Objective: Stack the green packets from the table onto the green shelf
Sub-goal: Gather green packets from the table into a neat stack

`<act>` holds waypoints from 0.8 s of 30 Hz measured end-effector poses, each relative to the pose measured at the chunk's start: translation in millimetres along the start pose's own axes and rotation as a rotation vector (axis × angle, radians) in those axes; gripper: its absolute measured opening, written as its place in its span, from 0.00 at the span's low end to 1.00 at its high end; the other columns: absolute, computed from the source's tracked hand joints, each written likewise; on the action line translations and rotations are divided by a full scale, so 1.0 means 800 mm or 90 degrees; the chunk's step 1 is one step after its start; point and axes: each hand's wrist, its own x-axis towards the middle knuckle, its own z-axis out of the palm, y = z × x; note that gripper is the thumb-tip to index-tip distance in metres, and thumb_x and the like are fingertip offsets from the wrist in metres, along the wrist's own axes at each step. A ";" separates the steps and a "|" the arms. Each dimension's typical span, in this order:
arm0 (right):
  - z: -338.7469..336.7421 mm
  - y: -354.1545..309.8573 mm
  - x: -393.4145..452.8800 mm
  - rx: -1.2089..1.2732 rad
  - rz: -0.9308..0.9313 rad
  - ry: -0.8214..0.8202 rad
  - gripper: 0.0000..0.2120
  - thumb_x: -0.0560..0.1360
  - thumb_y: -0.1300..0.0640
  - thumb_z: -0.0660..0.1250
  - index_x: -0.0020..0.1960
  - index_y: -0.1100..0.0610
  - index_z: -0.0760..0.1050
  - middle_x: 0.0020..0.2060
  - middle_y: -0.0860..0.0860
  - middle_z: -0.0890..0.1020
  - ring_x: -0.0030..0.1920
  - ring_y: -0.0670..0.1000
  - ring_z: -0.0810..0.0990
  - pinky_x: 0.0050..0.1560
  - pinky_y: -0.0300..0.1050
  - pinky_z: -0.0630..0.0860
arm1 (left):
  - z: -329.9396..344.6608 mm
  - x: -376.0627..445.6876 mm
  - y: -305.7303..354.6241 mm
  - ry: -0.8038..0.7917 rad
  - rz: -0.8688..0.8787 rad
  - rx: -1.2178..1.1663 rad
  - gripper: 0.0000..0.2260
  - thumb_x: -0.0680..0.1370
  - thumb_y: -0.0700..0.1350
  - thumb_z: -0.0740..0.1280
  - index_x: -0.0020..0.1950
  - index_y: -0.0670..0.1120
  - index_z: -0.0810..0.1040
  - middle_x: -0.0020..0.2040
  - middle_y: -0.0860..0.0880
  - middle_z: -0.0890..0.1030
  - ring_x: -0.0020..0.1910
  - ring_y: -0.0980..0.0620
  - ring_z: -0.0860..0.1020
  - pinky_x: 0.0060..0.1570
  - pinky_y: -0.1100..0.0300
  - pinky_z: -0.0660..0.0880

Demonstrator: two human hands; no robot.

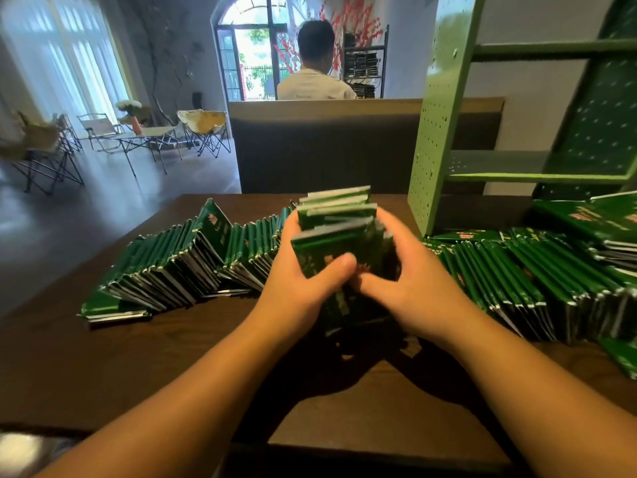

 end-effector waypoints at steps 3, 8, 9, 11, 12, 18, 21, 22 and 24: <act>0.007 0.006 -0.014 -0.085 0.056 -0.057 0.44 0.73 0.54 0.77 0.79 0.39 0.55 0.66 0.35 0.75 0.65 0.36 0.74 0.62 0.35 0.73 | 0.001 -0.020 -0.018 -0.036 -0.074 0.102 0.36 0.73 0.41 0.78 0.75 0.55 0.63 0.65 0.55 0.80 0.64 0.60 0.79 0.58 0.64 0.78; -0.013 0.011 -0.017 -0.077 0.108 -0.151 0.42 0.72 0.58 0.75 0.80 0.44 0.57 0.70 0.41 0.75 0.64 0.40 0.77 0.62 0.42 0.78 | 0.003 -0.020 -0.021 0.023 -0.109 0.148 0.37 0.70 0.41 0.80 0.71 0.60 0.65 0.63 0.59 0.80 0.61 0.65 0.78 0.59 0.63 0.78; -0.019 0.011 -0.013 -0.035 0.123 -0.119 0.39 0.74 0.63 0.71 0.80 0.45 0.60 0.71 0.43 0.74 0.65 0.41 0.77 0.60 0.42 0.79 | 0.003 -0.020 -0.019 0.050 -0.103 0.152 0.35 0.70 0.41 0.80 0.68 0.63 0.66 0.61 0.60 0.79 0.60 0.68 0.77 0.55 0.68 0.77; -0.026 0.012 -0.002 0.005 0.150 0.021 0.34 0.77 0.71 0.65 0.76 0.46 0.66 0.71 0.46 0.74 0.65 0.44 0.77 0.58 0.44 0.80 | 0.000 -0.021 -0.015 0.124 -0.087 0.136 0.32 0.71 0.40 0.79 0.62 0.65 0.67 0.58 0.61 0.79 0.56 0.72 0.77 0.47 0.76 0.75; -0.026 0.012 0.004 -0.028 0.150 0.076 0.32 0.77 0.72 0.63 0.75 0.46 0.68 0.70 0.47 0.75 0.65 0.45 0.77 0.58 0.45 0.80 | -0.002 -0.021 -0.015 0.169 -0.075 0.117 0.30 0.71 0.38 0.78 0.60 0.64 0.67 0.56 0.60 0.79 0.53 0.73 0.77 0.45 0.78 0.74; 0.007 0.007 0.039 -0.348 0.085 -0.018 0.36 0.78 0.70 0.58 0.81 0.45 0.59 0.82 0.50 0.56 0.81 0.54 0.55 0.77 0.46 0.56 | -0.012 -0.013 -0.020 0.287 -0.042 0.031 0.30 0.73 0.37 0.77 0.67 0.56 0.68 0.58 0.55 0.81 0.56 0.61 0.82 0.53 0.66 0.77; 0.019 0.009 0.054 -0.383 0.140 -0.047 0.32 0.79 0.67 0.59 0.78 0.43 0.64 0.81 0.51 0.58 0.64 0.54 0.76 0.70 0.56 0.71 | -0.014 -0.015 -0.020 0.291 -0.045 0.020 0.30 0.73 0.37 0.77 0.68 0.54 0.67 0.58 0.54 0.81 0.57 0.60 0.82 0.52 0.65 0.79; 0.022 0.010 0.056 -0.374 0.136 -0.020 0.28 0.80 0.65 0.61 0.76 0.45 0.69 0.79 0.51 0.64 0.47 0.47 0.76 0.65 0.54 0.75 | -0.017 -0.016 -0.021 0.292 -0.043 0.019 0.30 0.73 0.37 0.77 0.68 0.54 0.68 0.58 0.54 0.82 0.57 0.59 0.82 0.53 0.63 0.79; 0.022 0.014 0.056 -0.361 0.110 0.050 0.20 0.80 0.61 0.63 0.69 0.48 0.78 0.71 0.50 0.77 0.35 0.39 0.68 0.58 0.49 0.78 | -0.021 -0.016 -0.023 0.285 -0.043 0.020 0.31 0.73 0.38 0.77 0.69 0.54 0.67 0.58 0.54 0.82 0.58 0.58 0.82 0.55 0.60 0.80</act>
